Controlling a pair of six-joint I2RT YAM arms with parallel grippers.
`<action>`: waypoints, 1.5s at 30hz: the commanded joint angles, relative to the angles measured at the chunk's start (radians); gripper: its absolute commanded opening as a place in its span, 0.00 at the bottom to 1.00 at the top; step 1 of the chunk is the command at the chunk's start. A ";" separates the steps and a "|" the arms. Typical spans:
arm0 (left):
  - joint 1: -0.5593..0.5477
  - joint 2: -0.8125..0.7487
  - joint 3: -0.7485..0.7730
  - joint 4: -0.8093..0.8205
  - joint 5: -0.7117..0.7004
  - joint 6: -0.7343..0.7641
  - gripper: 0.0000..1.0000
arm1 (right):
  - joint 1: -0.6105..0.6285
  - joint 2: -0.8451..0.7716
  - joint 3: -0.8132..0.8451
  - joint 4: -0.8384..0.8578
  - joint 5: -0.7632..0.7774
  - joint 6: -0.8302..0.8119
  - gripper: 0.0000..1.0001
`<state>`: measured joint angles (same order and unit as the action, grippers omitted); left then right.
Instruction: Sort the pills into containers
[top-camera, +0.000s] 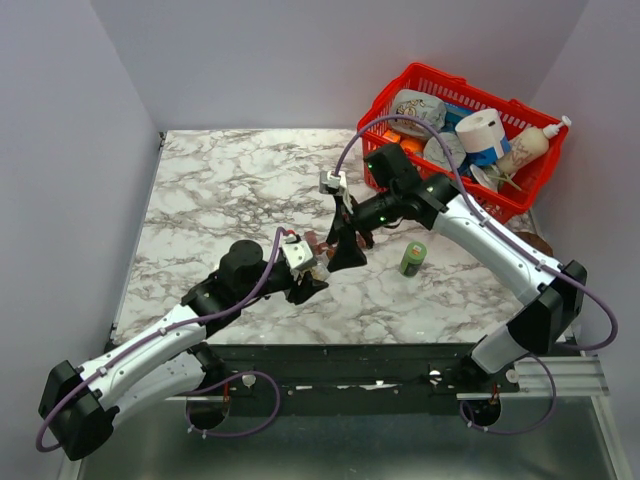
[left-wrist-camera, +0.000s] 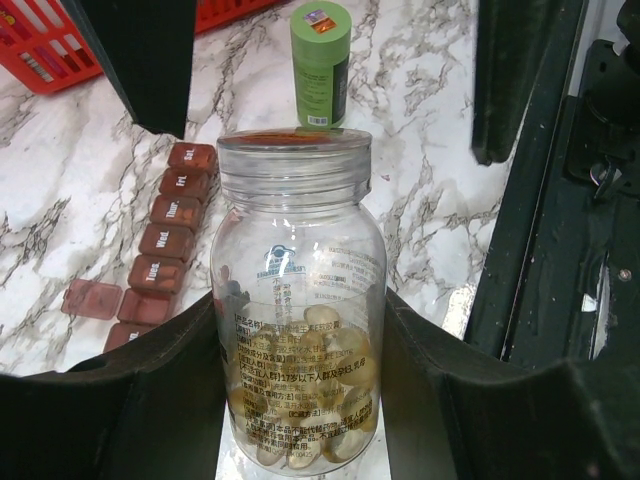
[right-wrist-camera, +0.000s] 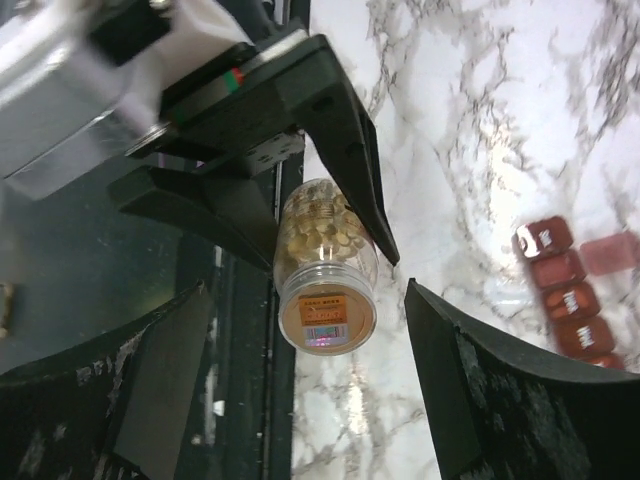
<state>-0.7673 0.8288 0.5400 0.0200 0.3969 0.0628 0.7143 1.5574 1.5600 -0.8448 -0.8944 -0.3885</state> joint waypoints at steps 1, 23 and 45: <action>0.000 -0.011 -0.003 0.024 -0.009 -0.003 0.00 | 0.002 0.042 0.003 -0.011 0.080 0.200 0.86; 0.000 -0.003 -0.002 -0.012 0.020 0.019 0.00 | 0.004 0.056 0.074 -0.103 -0.032 -0.084 0.24; 0.000 0.020 -0.006 -0.003 0.088 0.017 0.00 | 0.005 0.035 0.064 -0.255 0.000 -1.106 0.41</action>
<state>-0.7650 0.8539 0.5400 0.0166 0.4419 0.0704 0.7208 1.5974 1.6039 -1.1187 -0.9283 -1.4250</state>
